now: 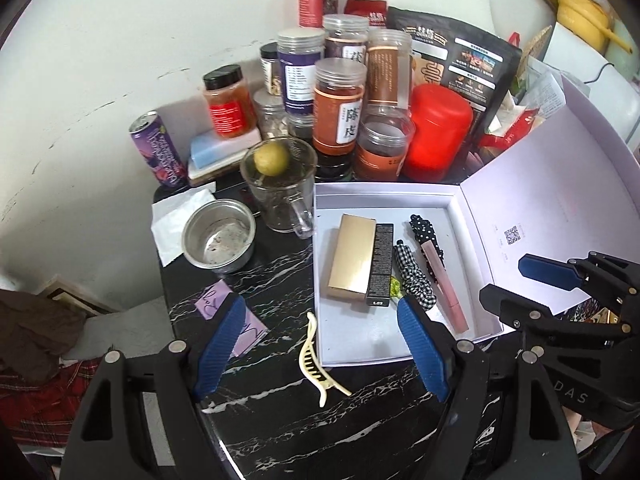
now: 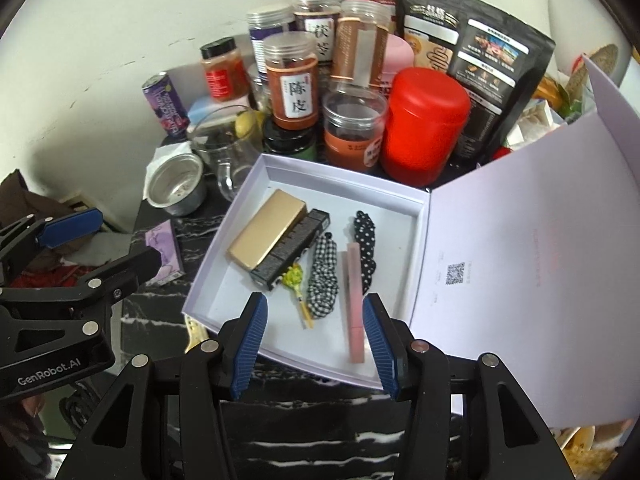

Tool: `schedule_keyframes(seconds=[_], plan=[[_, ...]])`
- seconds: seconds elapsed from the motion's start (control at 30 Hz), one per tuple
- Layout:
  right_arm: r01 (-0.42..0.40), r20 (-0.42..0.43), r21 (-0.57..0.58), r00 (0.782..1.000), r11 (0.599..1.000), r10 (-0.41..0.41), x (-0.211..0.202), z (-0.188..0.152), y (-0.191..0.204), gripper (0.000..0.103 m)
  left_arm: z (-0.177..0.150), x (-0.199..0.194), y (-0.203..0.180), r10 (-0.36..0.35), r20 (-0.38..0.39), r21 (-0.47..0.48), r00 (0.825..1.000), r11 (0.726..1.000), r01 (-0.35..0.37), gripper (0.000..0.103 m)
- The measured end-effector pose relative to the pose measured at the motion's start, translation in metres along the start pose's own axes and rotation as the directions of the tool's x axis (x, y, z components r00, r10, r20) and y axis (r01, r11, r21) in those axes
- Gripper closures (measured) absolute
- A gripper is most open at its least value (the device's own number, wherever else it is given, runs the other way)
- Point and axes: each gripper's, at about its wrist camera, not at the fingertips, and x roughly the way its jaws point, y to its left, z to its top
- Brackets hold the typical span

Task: Organize rigid objects
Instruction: 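Withdraw both tools from the white box toward the hair clip and card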

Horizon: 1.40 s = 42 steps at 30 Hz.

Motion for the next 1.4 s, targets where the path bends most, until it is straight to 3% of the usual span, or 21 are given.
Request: schedule_keyframes(seconds=[0.8, 1.4], plan=[[-0.074, 0.046, -0.178, 0.995, 0.981, 0.083, -0.045, -0.027, 0.081, 0.051, -0.060, -0.071, 0.060, 0.079, 0.051, -0.131, 0.996, 0.989, -0.072, 0.024], [-0.115, -0.014, -0.248, 0.993, 0.962, 0.115, -0.032, -0.052, 0.112, 0.051, -0.101, -0.071, 0.080, 0.083, 0.000, -0.213, 0.997, 0.974, -0.081, 0.024]])
